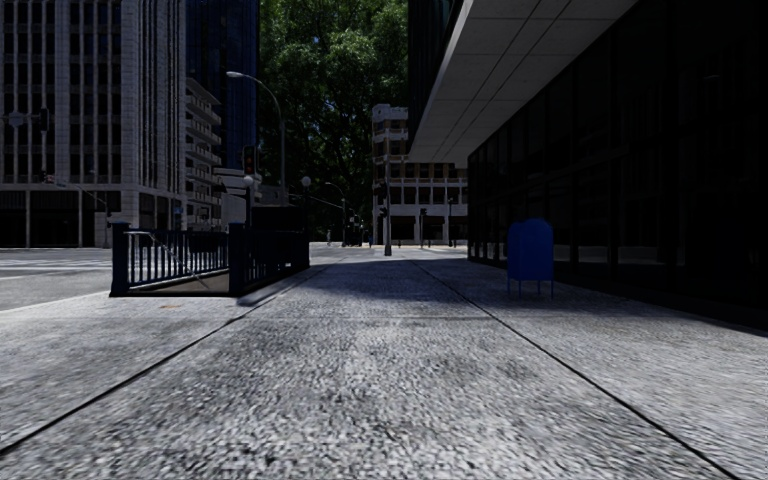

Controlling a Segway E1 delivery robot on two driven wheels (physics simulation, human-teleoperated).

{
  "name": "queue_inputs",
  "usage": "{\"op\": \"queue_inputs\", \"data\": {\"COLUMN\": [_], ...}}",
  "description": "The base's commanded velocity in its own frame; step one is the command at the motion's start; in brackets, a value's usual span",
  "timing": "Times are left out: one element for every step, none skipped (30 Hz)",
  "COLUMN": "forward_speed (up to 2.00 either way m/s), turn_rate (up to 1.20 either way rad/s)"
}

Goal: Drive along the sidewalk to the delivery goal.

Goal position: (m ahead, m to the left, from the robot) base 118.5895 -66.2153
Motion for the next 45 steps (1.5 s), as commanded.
{"op": "queue_inputs", "data": {"forward_speed": [2.00, 2.00, 2.00, 2.00, 2.00, 2.00, 2.00, 2.00, 2.00, 2.00, 2.00, 2.00, 2.00, 2.00, 2.00, 2.00, 2.00, 2.00, 2.00, 2.00, 2.00, 2.00, 2.00, 2.00, 2.00, 2.00, 2.00, 2.00, 2.00, 2.00, 2.00, 2.00, 2.00, 2.00, 2.00, 2.00, 2.00, 2.00, 2.00, 2.00, 2.00, 2.00, 2.00, 2.00, 2.00], "turn_rate": [0.00, 0.00, 0.00, 0.00, 0.00, 0.00, 0.00, 0.00, 0.00, 0.00, 0.00, 0.00, 0.00, 0.00, 0.00, 0.00, 0.00, 0.00, 0.00, 0.00, 0.00, 0.00, 0.00, 0.00, 0.00, 0.00, 0.00, 0.00, 0.00, 0.00, -0.12, -0.17, -0.18, -0.18, -0.18, -0.19, -0.20, -0.21, -0.21, -0.22, -0.23, -0.23, -0.23, -0.23, -0.23]}}
